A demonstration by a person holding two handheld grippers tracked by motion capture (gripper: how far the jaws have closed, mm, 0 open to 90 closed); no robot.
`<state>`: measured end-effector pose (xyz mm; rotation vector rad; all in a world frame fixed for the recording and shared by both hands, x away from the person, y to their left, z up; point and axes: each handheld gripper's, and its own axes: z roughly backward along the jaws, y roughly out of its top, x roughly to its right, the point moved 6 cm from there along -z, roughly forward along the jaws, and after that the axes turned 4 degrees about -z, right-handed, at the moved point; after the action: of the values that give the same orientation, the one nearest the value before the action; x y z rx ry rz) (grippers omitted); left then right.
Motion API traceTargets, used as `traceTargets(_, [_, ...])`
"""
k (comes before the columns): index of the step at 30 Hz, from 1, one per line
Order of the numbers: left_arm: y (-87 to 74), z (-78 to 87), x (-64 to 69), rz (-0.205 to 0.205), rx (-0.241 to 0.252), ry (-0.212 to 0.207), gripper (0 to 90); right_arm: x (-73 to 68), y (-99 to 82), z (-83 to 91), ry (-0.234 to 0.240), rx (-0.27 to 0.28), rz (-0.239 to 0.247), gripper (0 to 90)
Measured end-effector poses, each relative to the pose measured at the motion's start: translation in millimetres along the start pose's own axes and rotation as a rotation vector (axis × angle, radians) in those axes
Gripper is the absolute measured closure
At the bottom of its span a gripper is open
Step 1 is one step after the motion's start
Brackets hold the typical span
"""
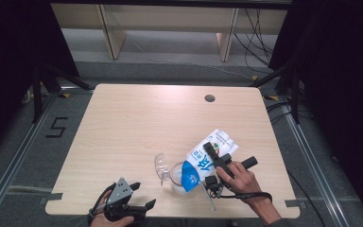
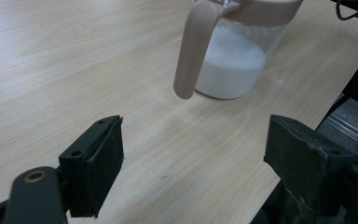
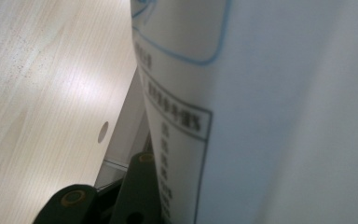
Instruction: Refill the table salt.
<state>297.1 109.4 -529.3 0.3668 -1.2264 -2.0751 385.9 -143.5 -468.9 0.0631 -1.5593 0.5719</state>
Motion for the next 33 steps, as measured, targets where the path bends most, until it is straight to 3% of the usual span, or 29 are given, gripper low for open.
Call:
traceTargets(1, [0.2, 0.0, -0.1, 0.0, 0.0, -0.001, 18.9, -3.1, -1.3, 0.7, 0.009, -0.014, -0.035, 73.1])
traceTargets(4, [0.6, -0.6, 0.9, 0.001, 0.002, -0.001, 18.9, -4.4, -1.7, 1.3, 0.014, -0.017, -0.041, 73.2])
traceTargets(6, [0.5, -0.5, 0.7, 0.001, 0.001, 0.0, 18.9, -1.6, -0.5, 0.7, 0.009, -0.005, -0.01, 73.2])
traceTargets(12, [0.5, -0.2, 0.7, -0.004, -0.001, -0.001, 18.9, -5.6, -0.8, 2.8, 0.01, -0.031, -0.063, 73.4])
traceTargets(14, [0.7, -0.5, 0.7, -0.001, 0.002, -0.001, 18.9, -5.2, -0.5, 3.0, 0.008, -0.029, -0.061, 73.5])
traceTargets(15, [0.8, -0.2, 0.7, 0.003, 0.001, 0.0, 18.9, -1.8, 0.7, 2.0, 0.002, -0.014, -0.028, 73.6])
traceTargets(16, [0.8, -0.2, 0.6, 0.004, 0.002, 0.001, 18.9, -7.1, -1.6, 3.9, 0.008, -0.043, -0.093, 73.6])
traceTargets(17, [0.4, 0.3, 0.1, -0.003, -0.003, 0.0, 18.9, -2.9, 0.2, 2.3, 0.005, -0.019, -0.038, 73.7])
traceTargets(19, [0.8, -0.3, 0.8, 0.002, 0.004, 0.001, 18.9, -3.4, -0.2, 1.4, 0.009, -0.018, -0.036, 73.7])
traceTargets(20, [0.8, -0.4, 1.0, 0.001, 0.005, -0.001, 18.9, -5.5, -1.0, 2.9, 0.009, -0.033, -0.064, 73.8])
traceTargets(23, [0.7, -0.5, 0.9, -0.003, 0.002, -0.002, 18.9, -1.5, -0.1, 1.6, 0.013, -0.013, -0.013, 73.8])
traceTargets(27, [0.6, -0.1, 0.6, -0.004, -0.002, -0.001, 18.9, -1.1, -0.2, 1.8, 0.005, -0.015, -0.017, 73.9])
traceTargets(28, [0.6, -0.2, 0.8, -0.004, -0.001, -0.001, 18.9, -3.7, -1.3, 2.9, 0.009, -0.029, -0.051, 73.9])
traceTargets(33, [0.5, -0.3, 0.8, -0.004, -0.002, -0.002, 18.9, -3.9, -1.2, 2.9, 0.01, -0.028, -0.052, 74.0])
